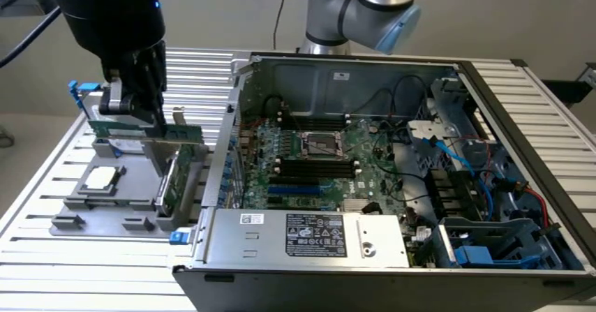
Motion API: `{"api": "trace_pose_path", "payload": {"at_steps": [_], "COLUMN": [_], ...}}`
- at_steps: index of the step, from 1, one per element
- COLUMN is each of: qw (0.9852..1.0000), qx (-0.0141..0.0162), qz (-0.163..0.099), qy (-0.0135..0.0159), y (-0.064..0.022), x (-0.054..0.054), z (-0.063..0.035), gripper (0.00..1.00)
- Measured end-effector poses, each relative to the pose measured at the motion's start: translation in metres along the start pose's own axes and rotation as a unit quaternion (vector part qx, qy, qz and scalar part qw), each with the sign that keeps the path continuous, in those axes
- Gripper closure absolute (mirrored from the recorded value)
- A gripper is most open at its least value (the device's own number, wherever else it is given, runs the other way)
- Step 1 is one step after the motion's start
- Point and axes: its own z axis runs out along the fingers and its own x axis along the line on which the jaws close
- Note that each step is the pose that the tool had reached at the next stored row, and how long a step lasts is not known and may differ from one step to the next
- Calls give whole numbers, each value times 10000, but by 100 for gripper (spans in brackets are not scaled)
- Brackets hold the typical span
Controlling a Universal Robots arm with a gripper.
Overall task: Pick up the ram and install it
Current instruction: 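Pick up the ram and move it above insertion slot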
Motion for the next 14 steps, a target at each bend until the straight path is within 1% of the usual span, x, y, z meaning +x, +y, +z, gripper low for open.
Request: {"api": "trace_pose_path", "payload": {"at_steps": [7,9,14], "qw": [10000,10000,10000], "qx": [0,0,0], "qz": [-1,1,0], "qy": [0,0,1], "y": [-144,-219,-446], "x": [-193,-216,-228], "z": [-7,-10,-20], "gripper": [86,86,86]}}
